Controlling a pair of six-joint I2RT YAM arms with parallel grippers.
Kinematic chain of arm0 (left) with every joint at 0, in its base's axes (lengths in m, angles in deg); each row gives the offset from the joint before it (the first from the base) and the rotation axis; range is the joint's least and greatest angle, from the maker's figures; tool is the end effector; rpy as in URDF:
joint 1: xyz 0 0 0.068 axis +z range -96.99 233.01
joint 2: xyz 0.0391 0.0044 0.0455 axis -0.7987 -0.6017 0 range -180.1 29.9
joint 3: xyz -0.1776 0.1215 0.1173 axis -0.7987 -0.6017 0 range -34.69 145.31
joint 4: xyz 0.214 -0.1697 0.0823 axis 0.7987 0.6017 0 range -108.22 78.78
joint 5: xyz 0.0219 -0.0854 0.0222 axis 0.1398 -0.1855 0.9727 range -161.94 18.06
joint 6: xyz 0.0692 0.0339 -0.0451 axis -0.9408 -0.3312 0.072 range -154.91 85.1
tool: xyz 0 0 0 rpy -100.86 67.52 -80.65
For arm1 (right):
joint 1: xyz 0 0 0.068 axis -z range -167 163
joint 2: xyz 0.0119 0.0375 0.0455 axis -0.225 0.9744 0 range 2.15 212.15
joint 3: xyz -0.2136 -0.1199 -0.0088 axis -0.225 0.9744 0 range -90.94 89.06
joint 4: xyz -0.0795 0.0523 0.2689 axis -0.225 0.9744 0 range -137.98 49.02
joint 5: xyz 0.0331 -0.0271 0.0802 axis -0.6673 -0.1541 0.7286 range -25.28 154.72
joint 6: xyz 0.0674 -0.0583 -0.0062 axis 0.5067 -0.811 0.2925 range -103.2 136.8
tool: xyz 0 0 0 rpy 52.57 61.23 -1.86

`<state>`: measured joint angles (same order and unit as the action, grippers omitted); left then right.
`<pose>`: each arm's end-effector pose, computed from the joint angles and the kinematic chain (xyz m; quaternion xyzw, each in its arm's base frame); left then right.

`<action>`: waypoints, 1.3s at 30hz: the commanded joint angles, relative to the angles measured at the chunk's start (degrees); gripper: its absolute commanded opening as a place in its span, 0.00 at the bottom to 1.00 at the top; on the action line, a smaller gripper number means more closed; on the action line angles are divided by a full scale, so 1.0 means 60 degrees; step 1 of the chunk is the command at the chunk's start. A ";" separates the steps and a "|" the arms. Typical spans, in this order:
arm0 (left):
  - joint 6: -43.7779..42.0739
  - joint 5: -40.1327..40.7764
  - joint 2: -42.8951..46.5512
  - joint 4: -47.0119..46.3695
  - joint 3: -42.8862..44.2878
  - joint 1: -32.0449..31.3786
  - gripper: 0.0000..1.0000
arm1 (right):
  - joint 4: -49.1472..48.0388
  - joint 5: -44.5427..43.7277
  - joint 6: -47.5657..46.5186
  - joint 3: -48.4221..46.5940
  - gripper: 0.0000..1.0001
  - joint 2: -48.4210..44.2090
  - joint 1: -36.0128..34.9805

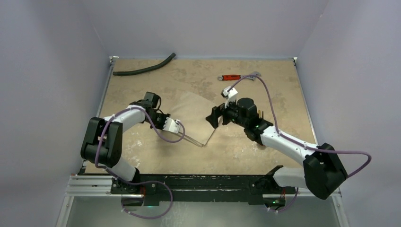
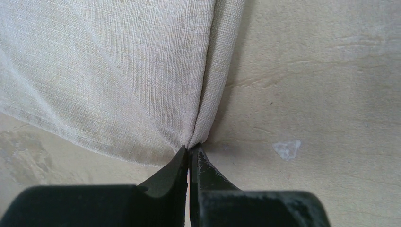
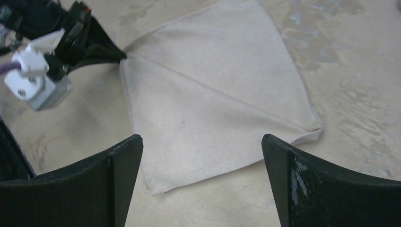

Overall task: Fold the napkin into a case and place the utensils inside
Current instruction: Rotate the upper triangle-folded napkin at the center of the board.

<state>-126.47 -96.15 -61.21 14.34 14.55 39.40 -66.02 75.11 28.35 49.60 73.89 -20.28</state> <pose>0.2890 -0.1035 0.0717 0.7867 0.5661 -0.0782 0.2337 0.2884 0.2066 0.2059 -0.2028 0.7615 0.2993 0.5380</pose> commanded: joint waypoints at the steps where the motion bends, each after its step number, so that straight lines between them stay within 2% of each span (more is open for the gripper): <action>1: 0.0589 -0.0814 0.0120 0.0788 0.0169 0.0184 0.00 | -0.1017 0.0035 -0.1451 0.0510 0.99 0.0171 -0.0951; 4: 0.0816 -0.0779 0.0294 0.0824 0.0012 0.0331 0.00 | -0.1025 -0.1166 -0.2238 0.0462 0.99 0.0343 -0.2008; 8: 0.1143 -0.0674 0.0501 0.1029 -0.0192 0.0636 0.00 | -0.0941 -0.1860 -0.2843 0.0250 0.99 0.0224 -0.2506; 10: 0.1287 -0.0605 0.0690 0.1077 -0.0370 0.0792 0.00 | -0.1013 -0.1615 -0.2914 0.0259 0.99 0.0015 -0.2511; 12: 0.1554 -0.0528 0.0911 0.1070 -0.0567 0.0917 0.00 | -0.0440 -0.0532 -0.3527 -0.0001 0.99 0.0032 -0.2544; 14: 0.1851 -0.0396 0.1095 0.0980 -0.0795 0.0977 0.00 | 0.0076 -0.0359 -0.3919 -0.0280 0.99 0.0175 -0.2639; 15: 0.1912 -0.0357 0.1200 0.0969 -0.0889 0.1015 0.00 | 0.0286 -0.0588 -0.4071 -0.0377 0.99 0.0240 -0.2677; 17: 0.2145 -0.0332 0.1363 0.0791 -0.1084 0.1072 0.00 | 0.0362 -0.1998 -0.4122 -0.0523 0.99 0.0256 -0.2727; 19: 0.2362 -0.0400 0.1436 0.0695 -0.1156 0.1075 0.00 | 0.0179 -0.3821 -0.3565 -0.0688 0.99 0.0058 -0.2735; 21: 0.2507 -0.0540 0.1469 0.0697 -0.1159 0.1071 0.00 | 0.0063 -0.4452 -0.2682 -0.0952 0.99 -0.0253 -0.2573; 23: 0.2560 -0.0638 0.1508 0.0654 -0.1210 0.1080 0.00 | 0.0186 -0.3891 -0.1341 -0.1330 0.99 -0.0542 -0.1729; 24: 0.2585 -0.0677 0.1528 0.0609 -0.1241 0.1077 0.00 | 0.0289 -0.2976 -0.0832 -0.1441 0.99 -0.0603 -0.1030; 26: 0.2631 -0.0698 0.1547 0.0569 -0.1249 0.1077 0.00 | 0.0368 -0.1137 -0.1304 -0.1554 0.99 -0.0576 -0.0320; 28: 0.2733 -0.0753 0.1569 0.0566 -0.1241 0.1081 0.00 | 0.0222 -0.0438 -0.2425 -0.1228 0.99 -0.0652 -0.0479; 33: 0.2774 -0.0932 0.1546 0.0610 -0.1220 0.1098 0.00 | -0.0040 -0.0260 -0.3948 0.0002 0.99 -0.1087 -0.1601; 39: 0.2567 -0.1180 0.1136 0.1156 -0.0882 0.1110 0.00 | 0.0070 0.0066 -0.4684 0.0569 0.98 -0.0467 -0.2758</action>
<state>-110.85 -99.65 -53.14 18.19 7.62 45.52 -65.35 73.14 5.58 52.26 69.15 -34.07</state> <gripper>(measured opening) 0.010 0.985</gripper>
